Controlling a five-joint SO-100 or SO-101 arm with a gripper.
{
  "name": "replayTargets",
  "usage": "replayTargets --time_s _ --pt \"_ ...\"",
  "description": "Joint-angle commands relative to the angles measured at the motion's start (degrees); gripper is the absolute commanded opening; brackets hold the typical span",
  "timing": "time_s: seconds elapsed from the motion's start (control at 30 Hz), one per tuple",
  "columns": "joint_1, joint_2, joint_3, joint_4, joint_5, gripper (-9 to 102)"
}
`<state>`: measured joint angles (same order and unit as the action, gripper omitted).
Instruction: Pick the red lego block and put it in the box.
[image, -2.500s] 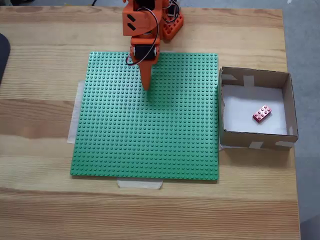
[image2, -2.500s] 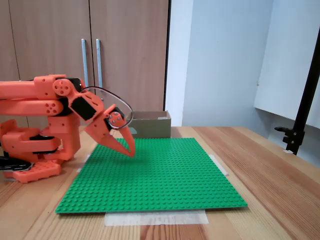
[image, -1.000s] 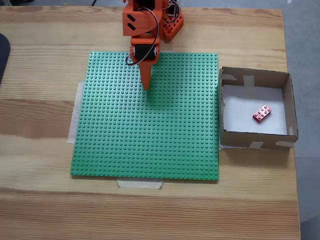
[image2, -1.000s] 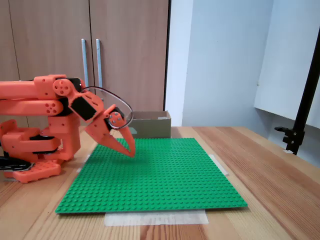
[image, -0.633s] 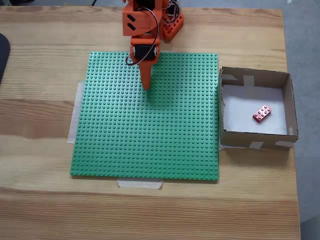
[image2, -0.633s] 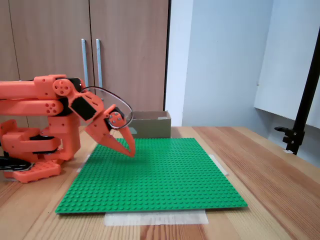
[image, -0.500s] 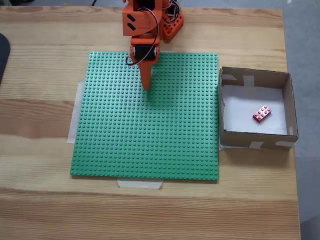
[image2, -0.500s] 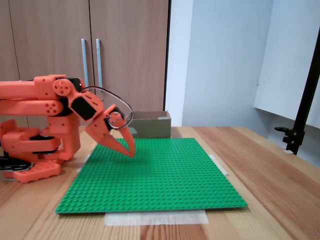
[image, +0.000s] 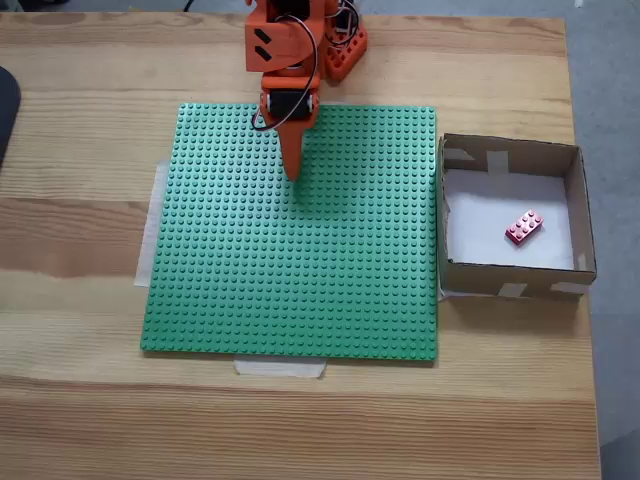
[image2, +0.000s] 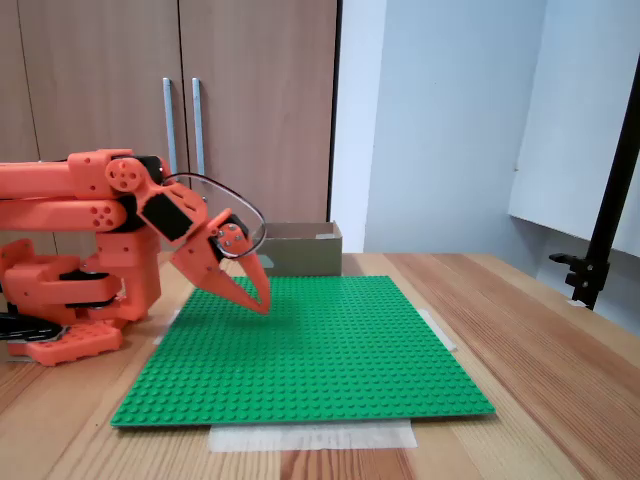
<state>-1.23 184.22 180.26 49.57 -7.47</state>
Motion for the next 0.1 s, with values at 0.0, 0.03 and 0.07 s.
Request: replayTargets --time_s 0.0,0.03,0.07 --pt "0.35 0.44 0.44 0.0 -0.09 -1" --pt "0.35 0.44 0.44 0.0 -0.09 -1" --pt "0.35 0.44 0.44 0.0 -0.09 -1"
